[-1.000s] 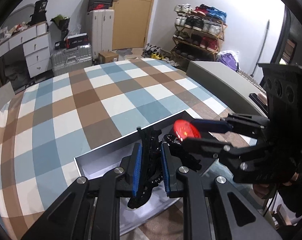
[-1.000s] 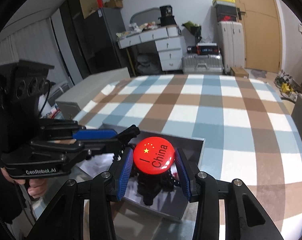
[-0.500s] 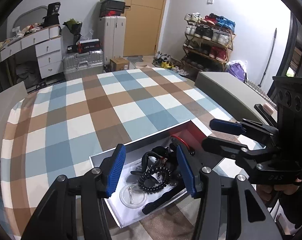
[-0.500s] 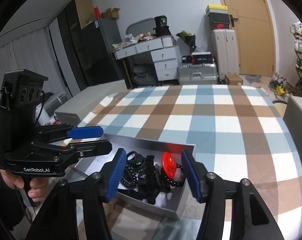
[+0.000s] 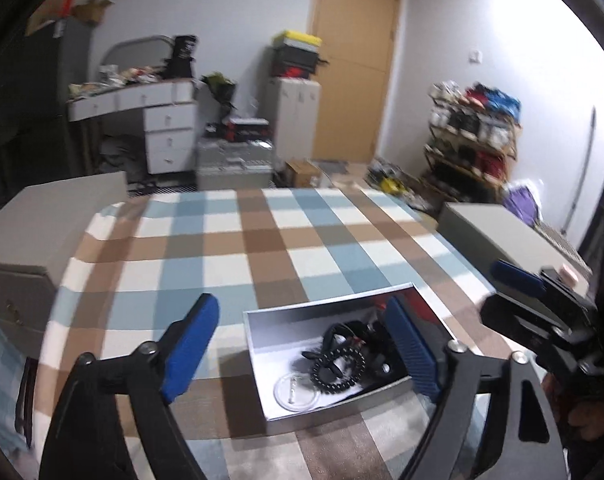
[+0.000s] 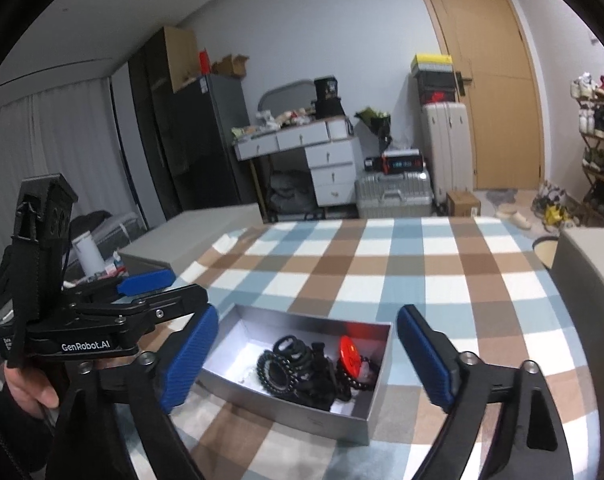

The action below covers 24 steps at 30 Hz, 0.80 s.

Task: Organize jewelry
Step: 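Withdraw both tools from the box and raise them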

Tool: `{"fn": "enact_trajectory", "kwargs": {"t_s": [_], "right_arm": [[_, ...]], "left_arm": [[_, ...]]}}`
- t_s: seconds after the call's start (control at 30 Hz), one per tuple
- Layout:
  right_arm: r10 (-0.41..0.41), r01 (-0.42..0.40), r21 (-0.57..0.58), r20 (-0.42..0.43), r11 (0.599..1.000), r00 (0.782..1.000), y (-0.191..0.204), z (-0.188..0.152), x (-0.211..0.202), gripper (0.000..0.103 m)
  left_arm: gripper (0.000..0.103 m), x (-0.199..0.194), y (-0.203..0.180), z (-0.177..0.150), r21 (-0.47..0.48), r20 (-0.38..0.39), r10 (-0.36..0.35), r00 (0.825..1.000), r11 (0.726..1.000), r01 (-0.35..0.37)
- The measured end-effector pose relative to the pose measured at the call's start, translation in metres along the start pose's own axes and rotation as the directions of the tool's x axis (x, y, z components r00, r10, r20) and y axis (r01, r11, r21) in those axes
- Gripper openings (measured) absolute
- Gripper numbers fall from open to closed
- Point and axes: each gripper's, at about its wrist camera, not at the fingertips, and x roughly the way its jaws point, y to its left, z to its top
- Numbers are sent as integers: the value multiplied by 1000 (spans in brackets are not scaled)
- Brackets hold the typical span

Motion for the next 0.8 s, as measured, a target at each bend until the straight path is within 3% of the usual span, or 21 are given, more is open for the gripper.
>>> {"fn": "enact_trajectory", "kwargs": {"t_s": [0.03, 0.17, 0.37, 0.67, 0.8], "right_arm": [[-3, 3, -4, 18, 1000, 1000, 2, 0, -4, 103], [-18, 20, -18, 62, 1000, 998, 9, 2, -13, 103], [-45, 51, -43, 128, 998, 991, 16, 7, -29, 103], [-129, 158, -96, 260, 983, 957, 18, 8, -52, 103], [-168, 198, -91, 266, 976, 949, 15, 4, -57, 103]], "left_arm": [[86, -4, 1, 1, -9, 18, 20, 1000, 1000, -20], [102, -17, -2, 2, -23, 86, 102, 991, 995, -100], [102, -37, -7, 1, -39, 196, 206, 959, 979, -202], [102, -51, -1, -3, -104, 304, 258, 917, 966, -238], [102, -55, 0, -8, -108, 347, 269, 898, 963, -247]]}}
